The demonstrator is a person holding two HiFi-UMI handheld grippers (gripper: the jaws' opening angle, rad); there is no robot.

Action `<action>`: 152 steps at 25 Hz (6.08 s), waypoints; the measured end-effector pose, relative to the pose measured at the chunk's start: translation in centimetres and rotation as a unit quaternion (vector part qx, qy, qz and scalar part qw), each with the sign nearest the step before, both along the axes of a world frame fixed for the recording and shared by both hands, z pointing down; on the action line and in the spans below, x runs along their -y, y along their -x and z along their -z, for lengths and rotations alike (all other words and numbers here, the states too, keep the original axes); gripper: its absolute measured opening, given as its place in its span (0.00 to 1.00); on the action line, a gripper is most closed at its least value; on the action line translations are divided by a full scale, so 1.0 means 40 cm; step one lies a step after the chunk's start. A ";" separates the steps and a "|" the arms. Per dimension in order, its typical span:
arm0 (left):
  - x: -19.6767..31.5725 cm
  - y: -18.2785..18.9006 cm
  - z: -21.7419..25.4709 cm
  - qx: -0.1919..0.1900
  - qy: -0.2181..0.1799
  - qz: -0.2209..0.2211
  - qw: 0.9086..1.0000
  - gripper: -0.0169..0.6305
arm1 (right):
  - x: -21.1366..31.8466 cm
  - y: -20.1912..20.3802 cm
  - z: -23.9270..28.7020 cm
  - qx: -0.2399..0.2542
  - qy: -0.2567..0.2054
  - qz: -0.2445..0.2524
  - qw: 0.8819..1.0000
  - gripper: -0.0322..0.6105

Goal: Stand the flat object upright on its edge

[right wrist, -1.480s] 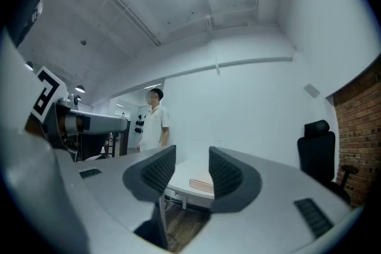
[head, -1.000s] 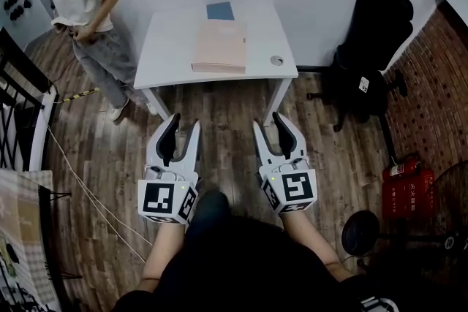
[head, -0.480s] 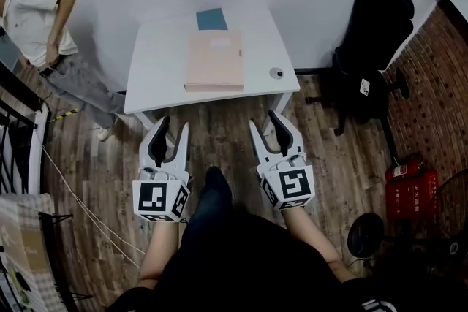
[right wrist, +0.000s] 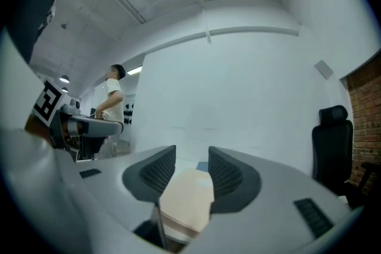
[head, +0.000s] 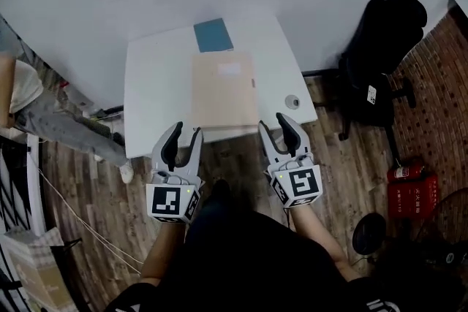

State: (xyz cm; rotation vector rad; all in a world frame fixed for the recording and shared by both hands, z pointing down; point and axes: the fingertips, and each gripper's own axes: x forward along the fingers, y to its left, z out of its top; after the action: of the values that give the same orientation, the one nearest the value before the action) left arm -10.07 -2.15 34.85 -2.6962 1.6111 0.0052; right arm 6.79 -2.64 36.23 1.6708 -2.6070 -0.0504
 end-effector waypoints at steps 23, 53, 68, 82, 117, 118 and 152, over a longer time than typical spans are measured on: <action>0.451 0.003 -0.316 0.035 0.173 -0.068 0.982 0.31 | 0.404 -0.032 -0.300 -0.040 0.146 -0.036 0.988 0.28; 0.577 -0.007 -0.721 -0.061 0.523 -0.137 0.839 0.61 | 0.589 -0.054 -0.664 0.066 0.477 0.121 0.868 0.56; 0.572 -0.016 -0.732 -0.106 0.569 -0.145 0.803 0.57 | 0.580 -0.048 -0.700 0.134 0.554 0.105 0.815 0.55; 0.546 -0.011 -0.680 -0.118 0.571 -0.130 0.802 0.56 | 0.597 -0.040 -0.603 0.109 0.526 0.099 0.838 0.49; 0.623 0.092 -0.291 -0.012 0.252 -0.049 0.966 0.55 | 0.668 0.074 -0.229 0.031 0.258 0.158 0.953 0.49; 0.621 0.095 -0.285 -0.008 0.243 -0.046 0.969 0.55 | 0.667 0.078 -0.222 0.026 0.248 0.160 0.955 0.49; 0.560 0.140 -0.443 0.116 0.220 -0.012 0.968 0.55 | 0.615 0.136 -0.346 -0.108 0.167 0.170 0.965 0.48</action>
State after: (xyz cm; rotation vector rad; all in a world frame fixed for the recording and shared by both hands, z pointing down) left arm -15.65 -24.56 52.58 -2.8740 1.6696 -0.7232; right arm 1.37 -27.23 50.06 1.0390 -2.5280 0.1751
